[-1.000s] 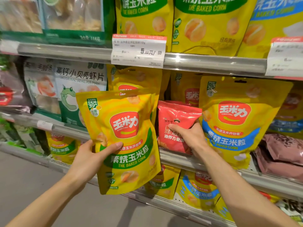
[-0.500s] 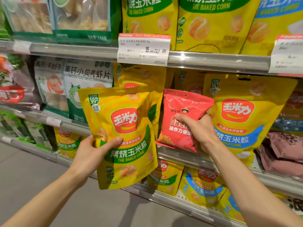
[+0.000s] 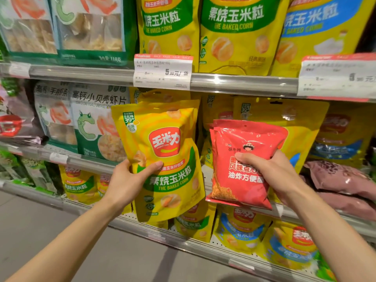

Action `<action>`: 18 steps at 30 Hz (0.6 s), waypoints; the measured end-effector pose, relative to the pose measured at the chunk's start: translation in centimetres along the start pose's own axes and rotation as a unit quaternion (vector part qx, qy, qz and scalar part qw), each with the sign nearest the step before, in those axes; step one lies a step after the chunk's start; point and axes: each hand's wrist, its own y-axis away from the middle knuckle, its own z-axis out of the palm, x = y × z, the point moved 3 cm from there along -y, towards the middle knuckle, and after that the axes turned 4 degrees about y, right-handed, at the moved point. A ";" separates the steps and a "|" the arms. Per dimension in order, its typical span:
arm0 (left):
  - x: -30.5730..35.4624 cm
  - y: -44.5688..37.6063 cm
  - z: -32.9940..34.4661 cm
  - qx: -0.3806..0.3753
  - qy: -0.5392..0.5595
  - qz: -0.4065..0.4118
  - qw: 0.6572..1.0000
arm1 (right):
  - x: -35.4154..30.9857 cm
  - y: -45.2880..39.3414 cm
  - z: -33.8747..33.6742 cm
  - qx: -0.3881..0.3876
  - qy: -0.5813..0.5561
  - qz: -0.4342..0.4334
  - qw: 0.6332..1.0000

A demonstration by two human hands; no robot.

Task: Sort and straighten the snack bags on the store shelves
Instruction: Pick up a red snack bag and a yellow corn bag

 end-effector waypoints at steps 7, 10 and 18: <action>0.5 -2.2 4.4 0.036 0.007 0.012 0.999 | 1.3 1.6 -2.0 -0.004 -0.001 0.023 1.000; 0.9 -3.3 5.9 0.041 0.018 0.011 0.999 | 1.8 1.7 -2.5 0.001 -0.003 0.029 1.000; 2.9 -5.8 11.2 0.060 -0.074 0.036 0.995 | 3.4 1.2 -2.7 0.028 -0.016 0.039 0.999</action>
